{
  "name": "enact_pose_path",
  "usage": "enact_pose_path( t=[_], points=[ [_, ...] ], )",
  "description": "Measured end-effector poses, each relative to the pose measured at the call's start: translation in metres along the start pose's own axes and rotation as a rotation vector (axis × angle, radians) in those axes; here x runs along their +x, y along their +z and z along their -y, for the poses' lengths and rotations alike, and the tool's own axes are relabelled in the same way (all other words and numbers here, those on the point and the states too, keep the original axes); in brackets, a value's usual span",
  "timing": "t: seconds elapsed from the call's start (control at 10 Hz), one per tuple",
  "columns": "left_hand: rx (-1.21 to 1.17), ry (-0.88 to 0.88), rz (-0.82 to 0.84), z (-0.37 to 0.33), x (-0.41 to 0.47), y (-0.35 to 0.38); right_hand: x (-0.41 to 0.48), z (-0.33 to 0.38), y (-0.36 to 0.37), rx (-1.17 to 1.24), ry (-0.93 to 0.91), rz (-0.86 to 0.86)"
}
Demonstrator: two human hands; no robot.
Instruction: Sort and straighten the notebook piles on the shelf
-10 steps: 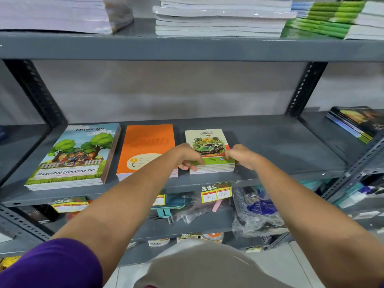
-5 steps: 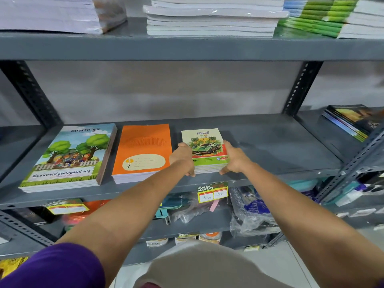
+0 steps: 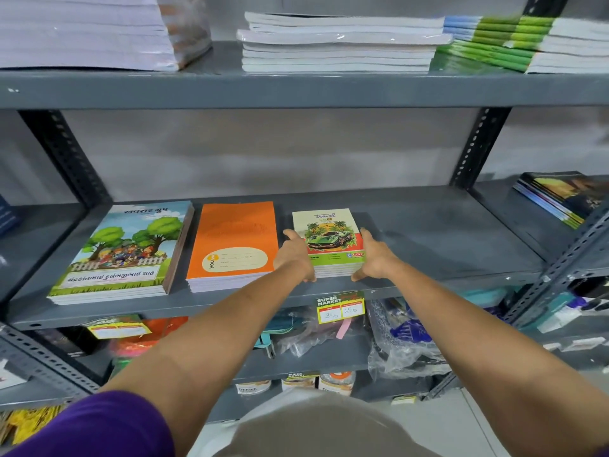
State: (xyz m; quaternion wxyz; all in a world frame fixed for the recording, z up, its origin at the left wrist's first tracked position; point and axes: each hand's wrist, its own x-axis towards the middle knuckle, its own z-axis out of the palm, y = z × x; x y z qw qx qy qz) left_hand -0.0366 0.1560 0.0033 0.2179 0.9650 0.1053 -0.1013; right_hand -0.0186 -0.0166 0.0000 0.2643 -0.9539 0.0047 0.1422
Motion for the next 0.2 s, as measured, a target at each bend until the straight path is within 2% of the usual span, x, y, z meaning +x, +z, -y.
enact_pose_path(
  t=[0.1, 0.2],
  points=[
    [-0.218, -0.019, -0.028, 0.002, -0.003, -0.021, -0.003, 0.012, -0.014, -0.072, 0.026, 0.024],
    [-0.268, 0.000, -0.090, 0.005, -0.009, -0.041, -0.005, 0.023, -0.023, -0.185, 0.002, -0.048]
  ],
)
